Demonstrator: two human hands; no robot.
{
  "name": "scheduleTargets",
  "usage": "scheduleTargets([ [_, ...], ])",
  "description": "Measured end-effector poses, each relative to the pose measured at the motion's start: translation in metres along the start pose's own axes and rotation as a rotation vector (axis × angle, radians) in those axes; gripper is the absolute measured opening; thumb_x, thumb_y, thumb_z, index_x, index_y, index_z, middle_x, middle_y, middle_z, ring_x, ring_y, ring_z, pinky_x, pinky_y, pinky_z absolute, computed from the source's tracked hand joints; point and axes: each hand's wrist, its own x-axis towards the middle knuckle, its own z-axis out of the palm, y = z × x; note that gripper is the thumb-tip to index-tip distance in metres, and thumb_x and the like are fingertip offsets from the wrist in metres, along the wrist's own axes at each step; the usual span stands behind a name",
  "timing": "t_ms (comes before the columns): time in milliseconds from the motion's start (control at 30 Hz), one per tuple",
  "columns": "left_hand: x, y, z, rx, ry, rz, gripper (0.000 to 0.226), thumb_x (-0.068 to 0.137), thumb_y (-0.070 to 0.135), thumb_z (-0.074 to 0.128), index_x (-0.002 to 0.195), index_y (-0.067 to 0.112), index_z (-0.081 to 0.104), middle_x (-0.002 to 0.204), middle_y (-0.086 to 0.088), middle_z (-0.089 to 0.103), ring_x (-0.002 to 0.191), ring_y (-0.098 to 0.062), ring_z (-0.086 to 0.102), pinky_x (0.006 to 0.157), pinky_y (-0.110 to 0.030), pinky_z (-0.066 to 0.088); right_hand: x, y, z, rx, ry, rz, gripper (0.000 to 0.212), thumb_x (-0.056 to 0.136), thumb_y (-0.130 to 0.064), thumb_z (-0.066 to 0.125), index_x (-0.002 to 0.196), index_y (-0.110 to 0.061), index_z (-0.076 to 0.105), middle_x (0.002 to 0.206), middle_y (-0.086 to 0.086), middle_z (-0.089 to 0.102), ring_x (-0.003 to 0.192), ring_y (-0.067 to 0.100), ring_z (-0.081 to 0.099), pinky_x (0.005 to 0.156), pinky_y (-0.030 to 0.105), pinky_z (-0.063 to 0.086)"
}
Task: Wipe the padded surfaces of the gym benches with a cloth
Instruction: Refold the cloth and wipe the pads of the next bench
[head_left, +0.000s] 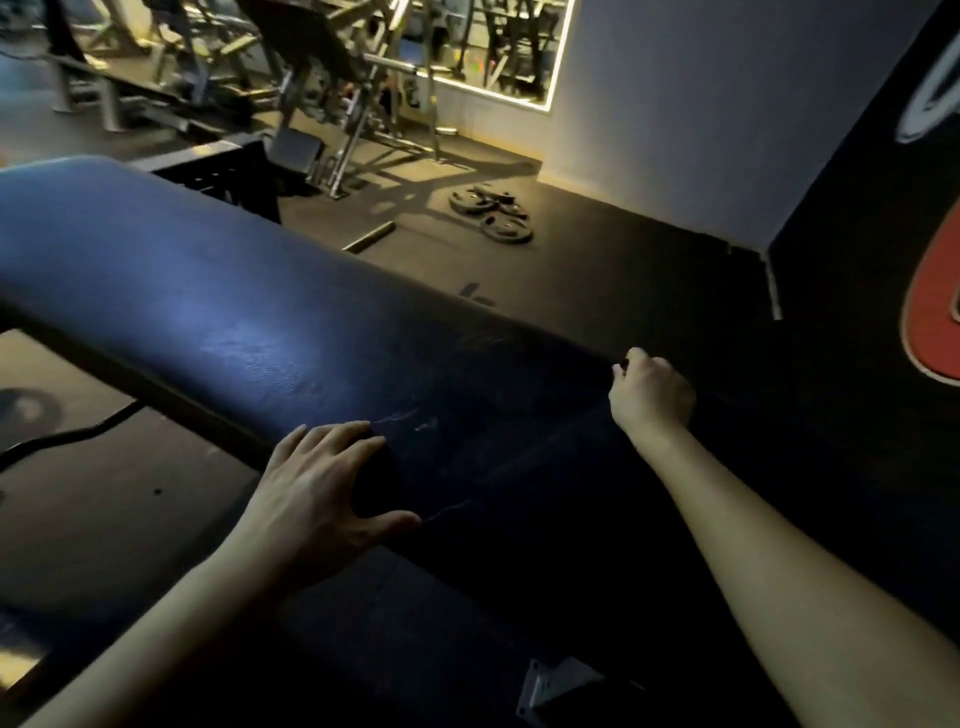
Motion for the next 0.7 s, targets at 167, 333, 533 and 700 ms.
scheduleTargets([
  [167,-0.015,0.002,0.010,-0.034,0.126,-0.077,0.096,0.070,0.096,0.043,0.132,0.027,0.066,0.142,0.005,0.058,0.133,-0.019,0.052,0.119,-0.044,0.026,-0.071,-0.112,0.007,0.200,-0.062,-0.383,0.022,0.102,-0.036,0.051,0.106,-0.016,0.061,0.105,0.014,0.065,0.094,0.035,0.066,0.075,0.038,0.050],
  [333,-0.028,-0.011,0.012,-0.086,0.236,-0.019,0.085,0.073,0.091,0.050,0.124,0.026,0.070,0.133,0.006,0.064,0.123,-0.019,0.060,0.115,-0.043,0.030,-0.145,-0.114,-0.037,0.464,-0.478,-0.939,0.015,0.099,-0.038,0.058,0.102,-0.026,0.066,0.094,-0.003,0.059,0.085,0.018,0.061,0.076,0.039,0.052],
  [533,-0.018,-0.009,0.001,-0.257,0.278,-0.014,0.086,0.069,0.095,0.054,0.120,0.028,0.073,0.127,0.014,0.067,0.117,-0.006,0.059,0.113,-0.039,0.039,-0.095,-0.103,-0.060,0.548,-0.171,-0.822,0.020,0.093,-0.045,0.065,0.100,-0.030,0.076,0.105,-0.008,0.049,0.100,0.013,0.052,0.091,0.041,0.049],
  [700,-0.009,-0.003,-0.007,-0.401,0.282,-0.087,0.085,0.068,0.095,0.055,0.123,0.032,0.071,0.122,0.021,0.065,0.115,-0.003,0.058,0.107,-0.033,0.043,-0.078,-0.120,-0.078,0.947,-0.455,-0.564,0.020,0.100,-0.027,0.062,0.099,-0.011,0.075,0.094,0.007,0.072,0.086,0.022,0.069,0.083,0.038,0.059],
])
